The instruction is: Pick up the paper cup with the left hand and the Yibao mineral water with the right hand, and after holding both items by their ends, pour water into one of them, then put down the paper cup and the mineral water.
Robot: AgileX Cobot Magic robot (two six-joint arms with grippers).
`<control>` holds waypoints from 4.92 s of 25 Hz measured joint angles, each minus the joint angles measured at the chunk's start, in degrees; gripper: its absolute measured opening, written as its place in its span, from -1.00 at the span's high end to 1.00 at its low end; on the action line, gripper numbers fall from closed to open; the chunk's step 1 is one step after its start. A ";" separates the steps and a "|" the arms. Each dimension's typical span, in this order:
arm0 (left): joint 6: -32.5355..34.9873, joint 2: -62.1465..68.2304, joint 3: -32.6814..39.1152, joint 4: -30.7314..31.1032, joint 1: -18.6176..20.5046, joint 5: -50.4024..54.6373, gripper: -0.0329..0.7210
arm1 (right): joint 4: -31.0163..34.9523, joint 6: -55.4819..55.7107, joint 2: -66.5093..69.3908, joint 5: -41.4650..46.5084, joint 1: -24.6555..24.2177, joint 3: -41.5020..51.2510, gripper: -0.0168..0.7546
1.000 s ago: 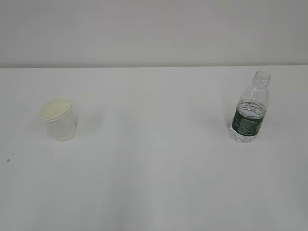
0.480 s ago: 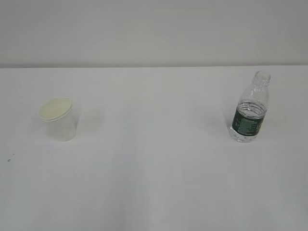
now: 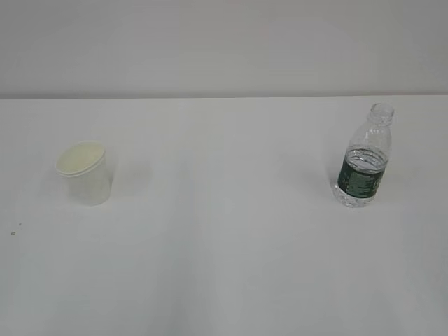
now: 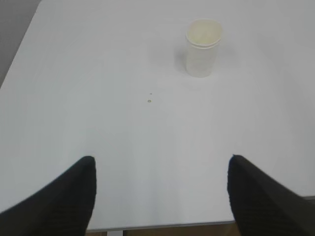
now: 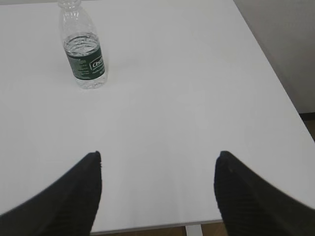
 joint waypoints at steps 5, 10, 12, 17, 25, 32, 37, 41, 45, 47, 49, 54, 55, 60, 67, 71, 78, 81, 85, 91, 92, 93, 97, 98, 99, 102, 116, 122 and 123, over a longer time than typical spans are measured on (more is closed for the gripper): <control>0.00 0.00 0.00 -0.02 0.00 0.00 -0.57 | 0.00 0.00 0.00 0.00 0.00 0.00 -0.44; 0.00 0.00 -0.47 0.18 0.00 -0.31 -0.47 | 0.00 0.00 0.00 0.00 0.00 -0.23 -0.44; 0.00 0.00 -0.71 0.32 0.00 -0.88 -0.47 | 0.00 0.00 0.00 0.00 0.00 -0.23 -0.44; 0.00 0.00 -0.84 0.12 0.00 -0.88 -0.47 | 0.32 0.00 0.00 0.00 0.00 -0.59 -0.44; 0.00 3.53 -1.31 -0.77 0.00 -0.26 -0.47 | 0.32 -0.75 4.22 0.00 0.00 -3.51 -0.44; 0.00 9.32 -1.44 -4.07 0.00 0.60 -0.47 | 1.90 -1.49 6.58 0.00 0.00 -3.51 -0.44; 0.00 10.95 -1.44 -6.10 0.00 0.86 -0.47 | 3.35 -1.80 6.71 0.00 0.00 -3.51 -0.44; 0.00 12.85 -1.44 -7.21 0.00 0.86 -0.47 | 4.25 -1.93 7.77 0.00 0.00 -3.51 -0.44; 0.00 14.13 -1.44 -8.45 0.00 0.86 -0.47 | 5.03 -1.93 10.14 0.00 0.00 -3.51 -0.44; 0.00 14.90 -1.44 -8.87 0.00 0.86 -0.47 | 5.13 -1.93 10.93 -0.26 0.00 -3.51 -0.44; 0.00 15.75 -1.44 -9.21 0.00 0.52 -0.47 | 5.26 -1.93 11.60 -0.53 0.00 -3.51 -0.44; 0.00 17.86 -1.44 -9.63 0.00 -3.42 -0.47 | 5.40 -2.00 11.96 -2.58 0.00 -3.51 -0.44; 0.00 18.22 -1.44 -9.66 0.00 -4.78 -0.47 | 5.54 -2.00 11.96 -3.20 0.00 -3.51 -0.44; 0.50 20.25 -1.44 -9.89 0.00 -11.03 -0.47 | 7.44 -2.67 13.14 -6.10 0.00 -3.51 -0.44; 1.49 22.88 -1.44 -9.89 0.00 -17.55 -0.47 | 8.99 -5.07 15.27 -11.92 0.00 -3.51 -0.44; 2.03 23.24 -1.44 -9.89 0.00 -19.56 -0.47 | 8.99 -6.09 15.41 -15.10 0.00 -2.56 -0.44; 2.40 24.60 0.27 -9.89 0.00 -23.86 -0.44 | 10.29 -6.76 15.54 -19.78 0.00 3.31 -0.44; 2.52 25.42 2.18 -9.89 0.00 -26.53 -0.44 | 10.29 -7.08 15.54 -21.76 0.00 4.36 -0.44; 2.52 26.48 4.65 -10.02 0.00 -28.57 -0.42 | 10.42 -7.34 15.54 -23.39 0.00 5.55 -0.44; 2.61 26.61 4.95 -10.02 0.00 -29.56 -0.42 | 10.42 -7.55 15.58 -23.88 0.00 5.67 -0.44; 2.61 26.90 4.95 -10.02 0.00 -29.65 -0.42 | 10.42 -7.55 15.68 -23.88 0.00 5.67 -0.44; 2.61 27.33 4.95 -10.02 0.00 -29.65 -0.42 | 10.46 -7.55 15.82 -23.88 0.11 5.67 -0.44; 2.61 29.95 5.04 -10.02 0.00 -30.18 -0.42 | 10.46 -7.55 17.19 -23.90 0.11 5.67 -0.44; 2.61 30.79 5.04 -10.02 0.00 -30.30 -0.42 | 10.55 -7.64 17.46 -23.90 0.11 5.67 -0.44; 2.61 31.64 5.04 -10.02 0.00 -30.61 -0.42 | 10.55 -7.75 17.81 -23.90 0.11 5.67 -0.44; 2.61 33.97 5.04 -10.02 -0.13 -30.96 -0.42 | 10.69 -8.00 18.68 -24.00 0.11 5.67 -0.44; 2.61 44.96 5.04 -11.27 -2.85 -31.39 -0.41 | 11.06 -9.13 25.76 -24.00 0.11 5.67 -0.44; 2.61 48.06 5.04 -11.69 -2.85 -31.51 -0.39 | 11.16 -9.33 29.39 -24.22 0.11 5.67 -0.44; 2.61 48.16 5.04 -11.69 -2.85 -31.51 -0.39 | 11.16 -9.33 30.53 -24.22 0.11 5.67 -0.44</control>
